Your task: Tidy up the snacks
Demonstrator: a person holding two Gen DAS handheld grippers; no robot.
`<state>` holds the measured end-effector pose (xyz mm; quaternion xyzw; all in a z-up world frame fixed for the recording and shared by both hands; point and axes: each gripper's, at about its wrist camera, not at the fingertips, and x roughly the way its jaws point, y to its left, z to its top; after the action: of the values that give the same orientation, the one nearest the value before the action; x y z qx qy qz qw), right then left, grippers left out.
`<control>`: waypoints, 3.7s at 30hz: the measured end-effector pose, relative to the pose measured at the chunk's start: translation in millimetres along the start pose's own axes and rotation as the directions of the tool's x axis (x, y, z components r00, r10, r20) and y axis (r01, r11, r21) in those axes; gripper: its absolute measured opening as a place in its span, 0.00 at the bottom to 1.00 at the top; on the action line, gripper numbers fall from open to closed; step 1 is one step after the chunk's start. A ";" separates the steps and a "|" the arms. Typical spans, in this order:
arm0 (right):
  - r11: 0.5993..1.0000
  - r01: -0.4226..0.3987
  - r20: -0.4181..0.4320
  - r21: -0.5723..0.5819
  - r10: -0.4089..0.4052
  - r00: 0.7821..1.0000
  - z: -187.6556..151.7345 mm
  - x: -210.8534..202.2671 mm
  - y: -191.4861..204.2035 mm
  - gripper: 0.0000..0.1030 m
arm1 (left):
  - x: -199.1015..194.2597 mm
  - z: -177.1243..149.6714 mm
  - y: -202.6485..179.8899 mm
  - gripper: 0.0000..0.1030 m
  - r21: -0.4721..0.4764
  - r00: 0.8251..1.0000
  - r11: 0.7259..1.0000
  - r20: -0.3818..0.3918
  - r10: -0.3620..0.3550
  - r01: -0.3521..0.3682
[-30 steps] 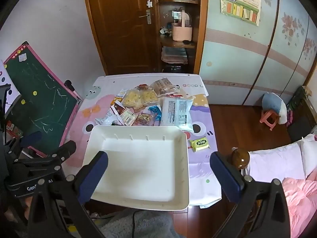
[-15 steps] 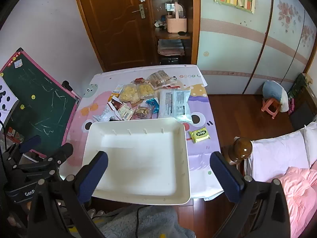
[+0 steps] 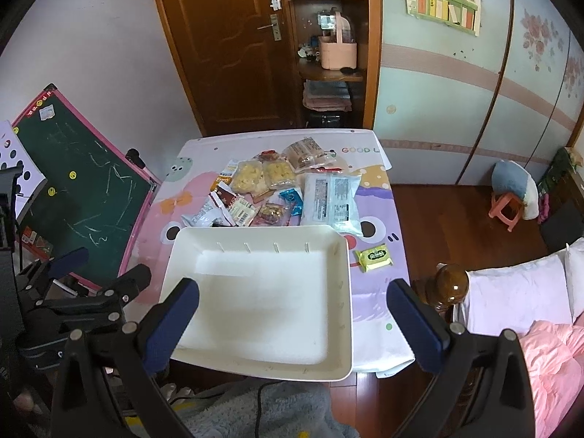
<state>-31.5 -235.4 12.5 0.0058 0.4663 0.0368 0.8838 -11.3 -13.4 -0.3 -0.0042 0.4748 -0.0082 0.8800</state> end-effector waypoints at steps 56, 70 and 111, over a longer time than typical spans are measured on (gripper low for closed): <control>1.000 0.012 -0.010 -0.003 -0.012 1.000 17.7 9.9 -11.9 0.98 | 5.1 29.1 11.2 0.99 0.024 0.999 1.000 0.042 0.011 -0.012; 0.991 0.034 -0.087 0.130 -0.023 0.996 78.1 61.2 -40.1 0.97 | 59.7 115.6 47.3 0.99 0.102 0.998 0.995 0.064 -0.029 0.022; 0.709 0.461 -0.626 0.533 -0.036 0.779 16.0 338.1 -178.8 0.50 | 381.8 102.9 99.7 0.99 0.124 0.835 0.982 -0.548 -0.052 0.142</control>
<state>182.5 -389.4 -265.0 0.2403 0.6873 -0.2567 0.6356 285.3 79.3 -264.4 0.0446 0.7012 -0.0917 0.7056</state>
